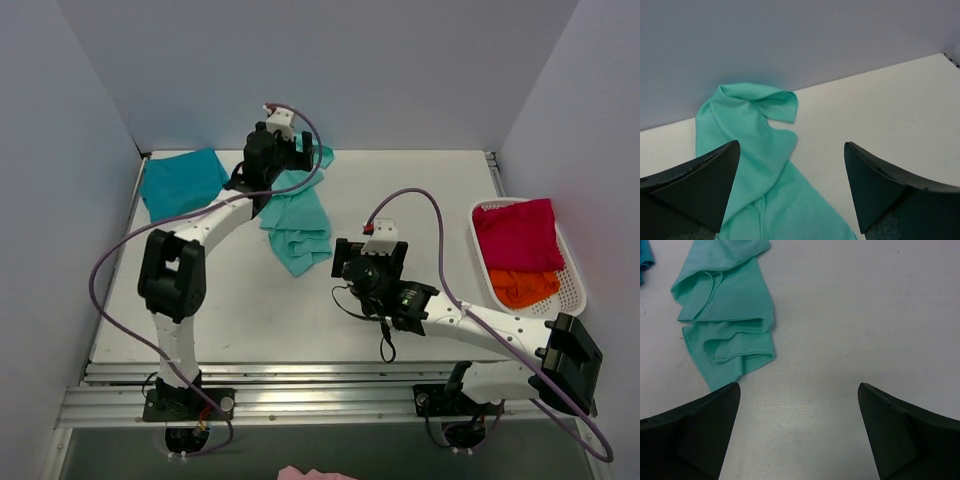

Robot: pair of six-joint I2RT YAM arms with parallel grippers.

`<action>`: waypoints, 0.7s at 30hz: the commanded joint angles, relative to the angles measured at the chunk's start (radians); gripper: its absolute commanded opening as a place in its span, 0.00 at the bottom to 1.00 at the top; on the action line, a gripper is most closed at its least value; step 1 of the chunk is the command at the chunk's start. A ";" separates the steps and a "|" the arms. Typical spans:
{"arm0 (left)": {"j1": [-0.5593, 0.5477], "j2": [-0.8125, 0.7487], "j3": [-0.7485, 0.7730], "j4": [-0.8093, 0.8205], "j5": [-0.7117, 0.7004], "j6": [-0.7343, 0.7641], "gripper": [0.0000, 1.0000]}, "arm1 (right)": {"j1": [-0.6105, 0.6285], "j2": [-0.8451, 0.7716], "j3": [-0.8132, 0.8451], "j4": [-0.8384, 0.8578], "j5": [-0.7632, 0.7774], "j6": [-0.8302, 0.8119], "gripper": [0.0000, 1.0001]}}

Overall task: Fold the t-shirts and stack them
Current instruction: Flatten out the tshirt

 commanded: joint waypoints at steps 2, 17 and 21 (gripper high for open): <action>0.020 0.251 0.464 -0.196 -0.068 0.089 0.94 | -0.001 -0.024 -0.002 -0.011 0.046 -0.004 1.00; 0.093 0.860 1.222 -0.303 -0.062 -0.016 0.94 | -0.021 -0.098 -0.071 0.021 0.036 -0.016 1.00; 0.103 0.804 1.148 -0.412 -0.133 -0.061 1.00 | -0.022 -0.058 -0.053 0.016 0.023 -0.021 1.00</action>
